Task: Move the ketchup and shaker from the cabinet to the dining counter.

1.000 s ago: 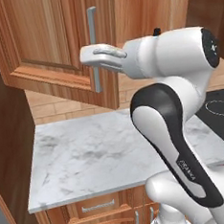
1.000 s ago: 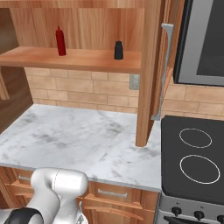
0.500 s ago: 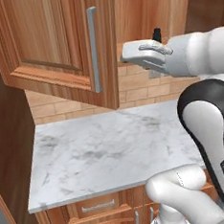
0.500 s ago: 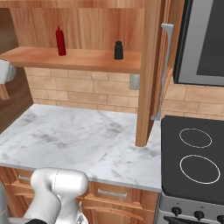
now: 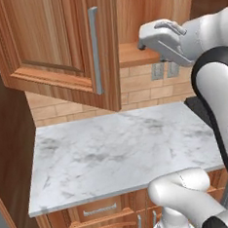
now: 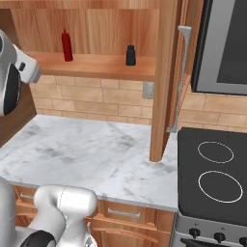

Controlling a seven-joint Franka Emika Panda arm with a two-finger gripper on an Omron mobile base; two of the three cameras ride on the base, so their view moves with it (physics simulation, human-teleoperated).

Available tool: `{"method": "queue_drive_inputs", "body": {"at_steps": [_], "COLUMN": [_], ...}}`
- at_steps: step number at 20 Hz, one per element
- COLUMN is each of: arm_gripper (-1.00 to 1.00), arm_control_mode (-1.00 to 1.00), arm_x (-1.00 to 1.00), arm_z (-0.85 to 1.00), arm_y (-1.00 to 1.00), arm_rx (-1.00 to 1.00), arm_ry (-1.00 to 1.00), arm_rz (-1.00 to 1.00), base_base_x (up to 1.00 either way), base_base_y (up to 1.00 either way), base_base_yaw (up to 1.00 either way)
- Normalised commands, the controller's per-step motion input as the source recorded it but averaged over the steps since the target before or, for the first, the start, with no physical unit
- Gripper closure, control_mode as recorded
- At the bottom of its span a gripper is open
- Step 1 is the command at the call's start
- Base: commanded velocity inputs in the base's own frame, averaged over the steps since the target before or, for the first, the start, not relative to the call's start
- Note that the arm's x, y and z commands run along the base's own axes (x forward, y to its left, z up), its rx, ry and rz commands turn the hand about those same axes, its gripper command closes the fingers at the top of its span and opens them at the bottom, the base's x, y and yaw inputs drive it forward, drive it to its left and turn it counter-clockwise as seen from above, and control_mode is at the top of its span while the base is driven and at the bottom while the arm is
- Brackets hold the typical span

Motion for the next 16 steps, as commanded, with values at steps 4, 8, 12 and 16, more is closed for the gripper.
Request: {"method": "queue_drive_inputs", "body": {"at_steps": [4,8,12,16], "arm_gripper": [-1.00,-1.00,-1.00,-1.00], "arm_control_mode": [-1.00,-1.00,-1.00,-1.00], "arm_x": [0.49,0.41,0.28,0.28], "arm_z": [0.02,0.00,-0.24,-0.38], "arm_y": [0.00,0.00,0.07,0.22], "arm_rx": [0.19,0.23,0.24,0.22], "arm_ry": [0.23,0.07,0.00,0.00], "arm_rz": [-0.02,0.00,0.00,0.00], "base_base_x": [0.00,0.00,0.00,0.00], "base_base_y": [0.00,0.00,0.00,0.00], "base_base_yaw": [0.00,0.00,0.00,0.00]}}
